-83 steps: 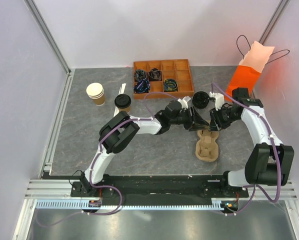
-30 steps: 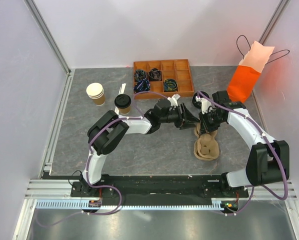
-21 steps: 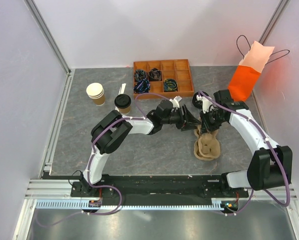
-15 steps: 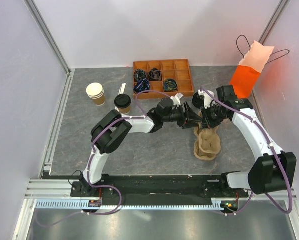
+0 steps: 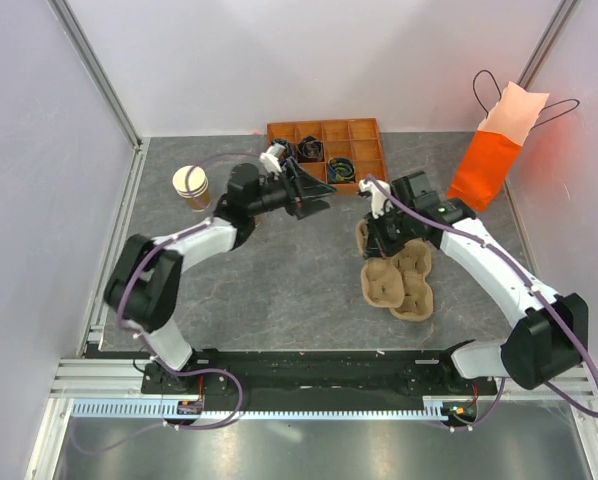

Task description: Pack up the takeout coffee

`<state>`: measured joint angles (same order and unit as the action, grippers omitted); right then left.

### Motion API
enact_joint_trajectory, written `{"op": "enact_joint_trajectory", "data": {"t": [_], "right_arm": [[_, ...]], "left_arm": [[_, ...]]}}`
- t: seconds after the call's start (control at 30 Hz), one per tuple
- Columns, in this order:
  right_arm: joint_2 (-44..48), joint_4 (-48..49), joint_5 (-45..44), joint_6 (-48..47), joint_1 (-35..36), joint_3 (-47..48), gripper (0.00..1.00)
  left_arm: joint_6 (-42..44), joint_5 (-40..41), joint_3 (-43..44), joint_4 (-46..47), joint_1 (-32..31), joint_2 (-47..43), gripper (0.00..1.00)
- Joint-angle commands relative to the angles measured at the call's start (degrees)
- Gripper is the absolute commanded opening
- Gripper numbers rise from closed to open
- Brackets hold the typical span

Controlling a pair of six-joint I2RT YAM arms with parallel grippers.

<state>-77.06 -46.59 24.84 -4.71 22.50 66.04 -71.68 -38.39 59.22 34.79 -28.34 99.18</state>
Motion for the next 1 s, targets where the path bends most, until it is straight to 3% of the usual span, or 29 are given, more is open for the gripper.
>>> {"op": "enact_joint_trajectory", "data": {"t": [0.0,0.2,0.5,0.8,0.97], "right_arm": [[-3.09,8.61,-4.00,6.73,6.32,-1.00,0.00],[-8.10,6.78,-9.98,5.15,7.91,-1.53,0.00],[-14.17,-0.96,-14.99,-4.86,6.86,-0.30,0.00],[-12.94,-4.39,-16.49,-11.63,-1.75,-0.91,0.00],[-11.54,-5.09,-16.23,-20.48,-10.36,-3.62,0.00]], "left_arm": [[11.63,-6.69,-2.44,-7.76,6.16,-10.04,0.85],[19.47,-8.37,-3.41,-15.36,15.23,-17.96,0.86],[20.18,-7.40,-5.96,-17.21,19.11,-22.18,0.86],[18.77,-6.43,-6.05,-14.84,19.46,-21.57,0.86],[19.30,-6.52,-5.43,-14.48,19.55,-21.13,0.86]]}}
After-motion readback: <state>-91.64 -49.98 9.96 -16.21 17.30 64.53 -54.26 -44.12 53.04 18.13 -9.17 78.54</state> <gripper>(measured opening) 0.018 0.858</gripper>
